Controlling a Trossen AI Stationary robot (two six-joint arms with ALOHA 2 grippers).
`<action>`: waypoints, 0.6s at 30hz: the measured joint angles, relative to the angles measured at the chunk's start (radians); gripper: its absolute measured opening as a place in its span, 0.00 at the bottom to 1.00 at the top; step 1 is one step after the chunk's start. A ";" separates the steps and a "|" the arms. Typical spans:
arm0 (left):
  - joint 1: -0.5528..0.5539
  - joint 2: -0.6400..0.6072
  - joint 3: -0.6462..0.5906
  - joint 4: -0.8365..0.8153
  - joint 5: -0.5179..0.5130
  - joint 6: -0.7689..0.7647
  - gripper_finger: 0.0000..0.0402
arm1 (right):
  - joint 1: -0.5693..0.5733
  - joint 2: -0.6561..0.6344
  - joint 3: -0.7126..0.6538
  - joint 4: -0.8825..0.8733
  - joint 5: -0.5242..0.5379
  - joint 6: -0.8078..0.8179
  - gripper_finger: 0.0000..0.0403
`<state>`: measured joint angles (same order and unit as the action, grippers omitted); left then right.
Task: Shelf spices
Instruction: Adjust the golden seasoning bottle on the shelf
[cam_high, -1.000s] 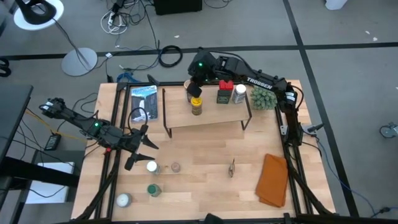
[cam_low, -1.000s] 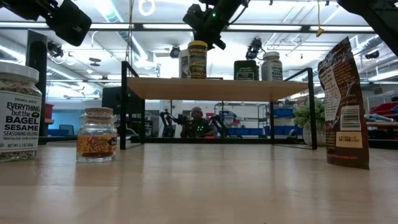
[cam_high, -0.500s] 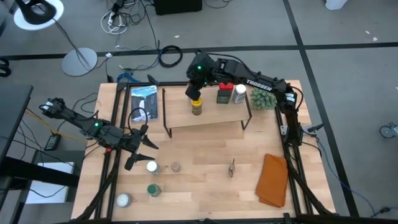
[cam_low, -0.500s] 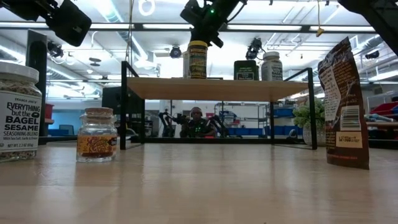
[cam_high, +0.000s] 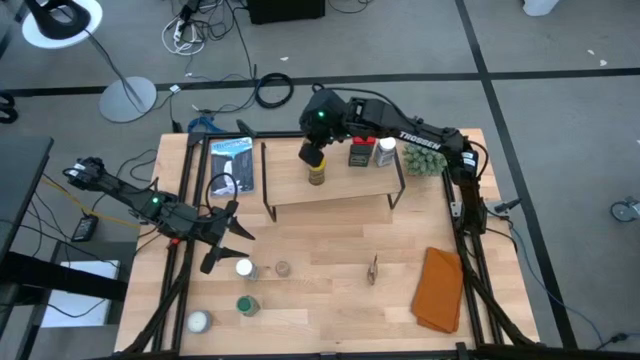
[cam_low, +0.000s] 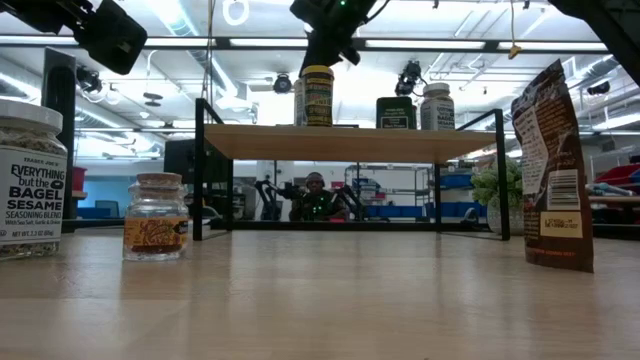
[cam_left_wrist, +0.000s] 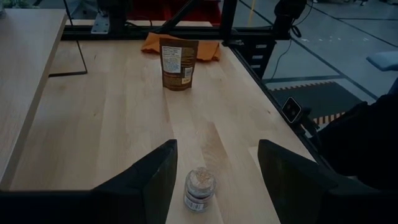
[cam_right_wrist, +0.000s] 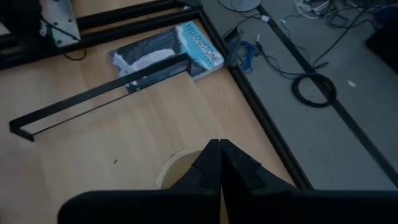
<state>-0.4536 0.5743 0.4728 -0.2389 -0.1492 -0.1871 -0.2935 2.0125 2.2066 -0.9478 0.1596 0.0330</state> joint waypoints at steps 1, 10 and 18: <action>0.000 0.000 0.000 0.000 0.000 0.000 0.57 | 0.000 0.000 0.000 0.000 0.002 0.000 0.00; 0.000 0.000 0.000 0.000 0.000 0.000 0.57 | 0.010 -0.001 0.001 -0.028 -0.107 0.003 0.00; 0.000 0.000 0.000 0.001 0.000 0.001 0.57 | 0.011 -0.002 0.002 -0.080 -0.122 0.000 0.00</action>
<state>-0.4534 0.5743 0.4727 -0.2383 -0.1493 -0.1865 -0.2825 2.0109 2.2082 -1.0278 0.0373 0.0330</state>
